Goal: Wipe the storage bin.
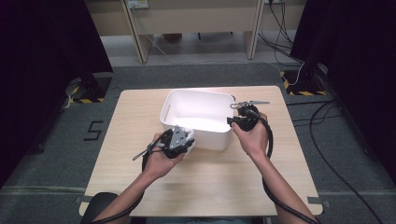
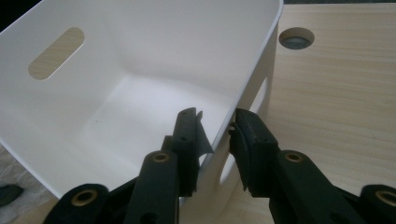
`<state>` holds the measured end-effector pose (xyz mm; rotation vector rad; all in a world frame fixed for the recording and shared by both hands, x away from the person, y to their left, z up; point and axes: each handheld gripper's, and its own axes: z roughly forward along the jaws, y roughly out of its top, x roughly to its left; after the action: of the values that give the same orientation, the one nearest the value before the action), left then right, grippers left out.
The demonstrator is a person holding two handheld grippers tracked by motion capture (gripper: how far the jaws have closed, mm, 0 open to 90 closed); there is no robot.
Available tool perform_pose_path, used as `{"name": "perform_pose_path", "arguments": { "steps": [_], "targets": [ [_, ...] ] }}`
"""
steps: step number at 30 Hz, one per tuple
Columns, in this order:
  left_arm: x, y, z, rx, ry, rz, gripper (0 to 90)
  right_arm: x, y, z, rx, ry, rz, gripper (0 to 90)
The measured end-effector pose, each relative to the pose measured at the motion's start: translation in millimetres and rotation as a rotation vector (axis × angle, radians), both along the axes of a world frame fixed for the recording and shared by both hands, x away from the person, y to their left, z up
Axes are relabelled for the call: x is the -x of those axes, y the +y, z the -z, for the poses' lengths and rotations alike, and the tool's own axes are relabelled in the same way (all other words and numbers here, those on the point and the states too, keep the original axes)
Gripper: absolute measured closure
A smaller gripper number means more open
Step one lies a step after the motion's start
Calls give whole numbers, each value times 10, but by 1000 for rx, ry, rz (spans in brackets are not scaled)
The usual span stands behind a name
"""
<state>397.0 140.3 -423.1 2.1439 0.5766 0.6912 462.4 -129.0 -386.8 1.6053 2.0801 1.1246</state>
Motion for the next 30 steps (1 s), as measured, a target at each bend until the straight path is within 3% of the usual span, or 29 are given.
{"name": "perform_pose_path", "arguments": {
  "steps": [30],
  "targets": [
    [-4, -106, -7, -15, 4, 28, 755, -4, -9, 0, 1, -3, -4, 710]
  ]
}}
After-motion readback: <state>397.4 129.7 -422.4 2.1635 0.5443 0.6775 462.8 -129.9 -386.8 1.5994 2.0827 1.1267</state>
